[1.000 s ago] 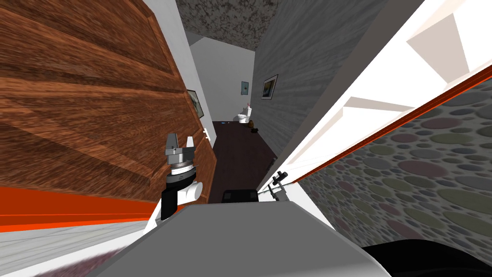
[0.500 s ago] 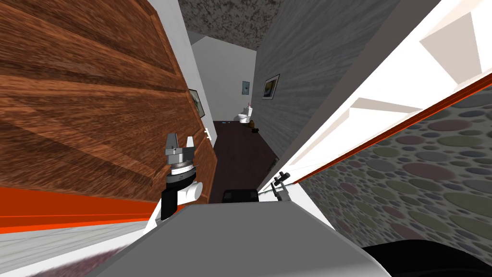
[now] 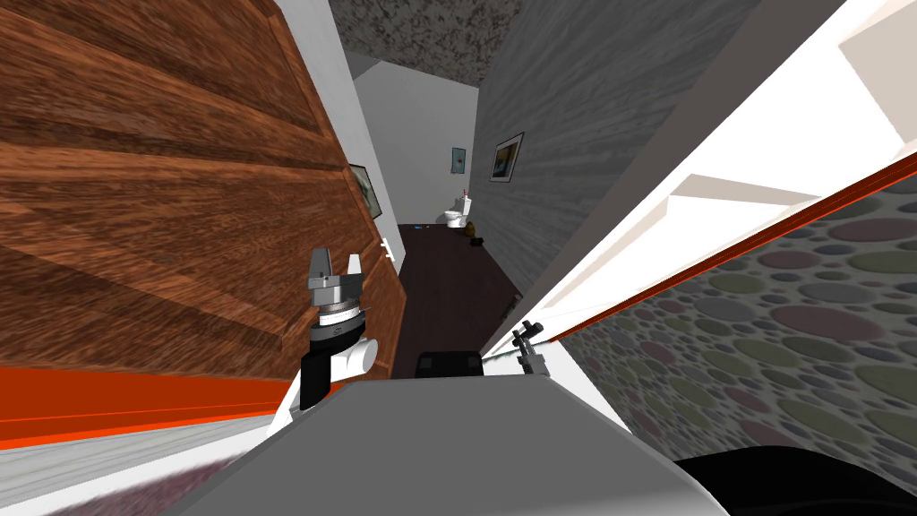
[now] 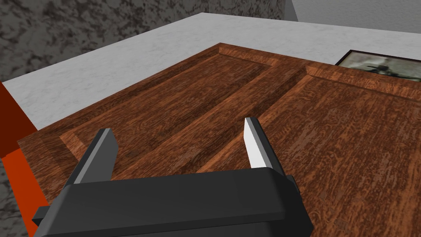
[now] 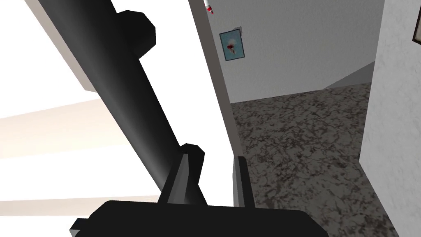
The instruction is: Push the door open
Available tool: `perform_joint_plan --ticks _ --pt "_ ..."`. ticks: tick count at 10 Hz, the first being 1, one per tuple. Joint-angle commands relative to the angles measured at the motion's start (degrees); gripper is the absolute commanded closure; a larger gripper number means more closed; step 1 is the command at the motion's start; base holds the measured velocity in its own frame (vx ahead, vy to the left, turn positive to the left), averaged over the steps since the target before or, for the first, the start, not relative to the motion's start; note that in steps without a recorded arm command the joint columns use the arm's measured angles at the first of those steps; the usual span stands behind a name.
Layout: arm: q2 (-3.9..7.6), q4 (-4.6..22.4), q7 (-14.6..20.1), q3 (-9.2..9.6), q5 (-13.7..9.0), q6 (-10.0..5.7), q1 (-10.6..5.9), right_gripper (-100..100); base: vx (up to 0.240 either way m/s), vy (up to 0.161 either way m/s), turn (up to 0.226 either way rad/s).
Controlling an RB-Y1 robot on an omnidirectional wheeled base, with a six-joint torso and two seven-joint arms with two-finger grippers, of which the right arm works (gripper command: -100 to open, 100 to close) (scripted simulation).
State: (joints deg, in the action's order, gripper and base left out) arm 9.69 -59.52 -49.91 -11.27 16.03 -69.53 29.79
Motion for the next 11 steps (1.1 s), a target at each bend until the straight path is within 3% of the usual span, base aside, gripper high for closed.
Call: perform_joint_plan --ticks 1,11 --pt "0.36 -0.03 0.66 -1.66 -2.47 -1.07 -1.21 -100 0.024 0.002 0.003" --pt "0.12 1.01 11.24 -6.28 -18.09 -2.23 -2.95 -100 0.025 -0.006 0.004"
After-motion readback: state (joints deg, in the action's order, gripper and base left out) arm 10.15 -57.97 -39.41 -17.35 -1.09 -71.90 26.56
